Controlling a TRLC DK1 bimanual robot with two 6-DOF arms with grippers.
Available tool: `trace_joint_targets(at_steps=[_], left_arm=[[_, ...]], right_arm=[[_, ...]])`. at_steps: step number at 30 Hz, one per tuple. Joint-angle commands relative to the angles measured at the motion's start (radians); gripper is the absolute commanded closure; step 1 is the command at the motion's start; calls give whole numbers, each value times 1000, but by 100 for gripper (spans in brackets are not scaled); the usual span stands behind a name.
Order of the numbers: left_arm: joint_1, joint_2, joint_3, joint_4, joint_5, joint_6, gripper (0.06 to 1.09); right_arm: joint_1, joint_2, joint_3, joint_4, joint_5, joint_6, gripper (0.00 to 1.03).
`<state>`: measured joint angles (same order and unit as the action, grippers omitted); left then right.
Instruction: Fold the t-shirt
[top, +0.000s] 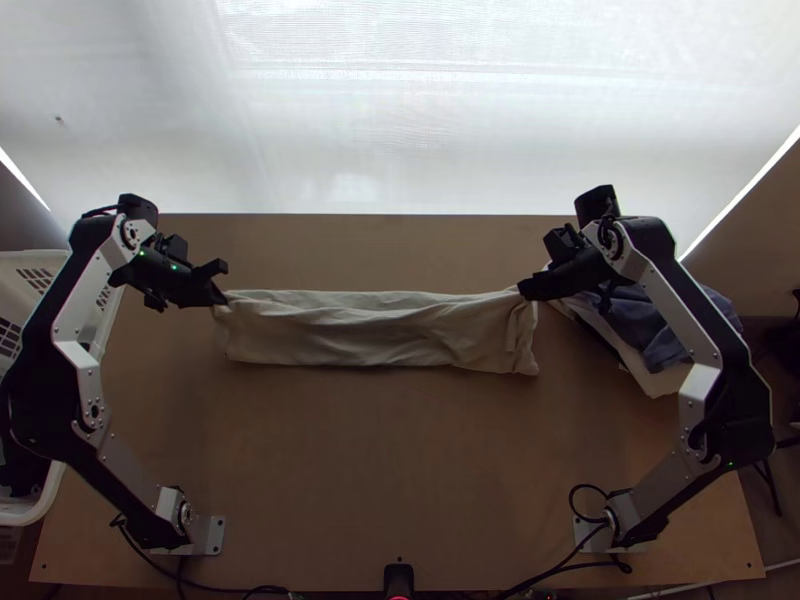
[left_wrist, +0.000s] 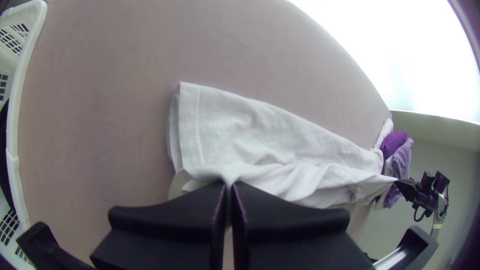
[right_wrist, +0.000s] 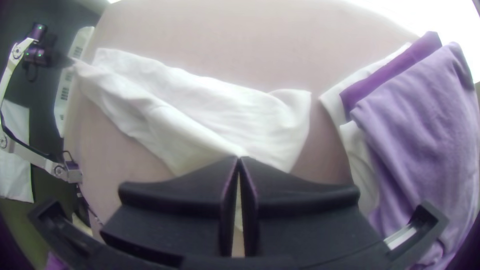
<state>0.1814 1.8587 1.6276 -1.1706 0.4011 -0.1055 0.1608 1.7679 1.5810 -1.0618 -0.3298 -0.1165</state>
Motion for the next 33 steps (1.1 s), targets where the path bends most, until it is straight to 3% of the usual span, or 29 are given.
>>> trace_joint_targets(at_steps=[1,17,18,20,22,24,28,33], left_arm=[[-7,14,-2,-8,-4,-3,105],[-16,83,-95,213,-19,-48,104],[-16,85,-100,233,-18,-49,98],[-19,86,-106,246,-16,-66,71],[-26,82,-106,258,-18,-65,49],[-42,56,-110,259,-18,-49,11],[-49,-47,-112,287,-15,-53,10],[-13,-174,-147,296,-1,-46,10]], right_arm=[[14,22,-1,28,31,3,100],[19,51,-144,292,117,49,97],[19,51,-150,299,126,57,89],[19,47,-157,301,146,74,70],[19,31,-168,301,155,81,60],[19,-5,-181,301,160,86,44],[57,-133,-177,299,164,87,20],[270,-252,-101,292,163,90,18]])
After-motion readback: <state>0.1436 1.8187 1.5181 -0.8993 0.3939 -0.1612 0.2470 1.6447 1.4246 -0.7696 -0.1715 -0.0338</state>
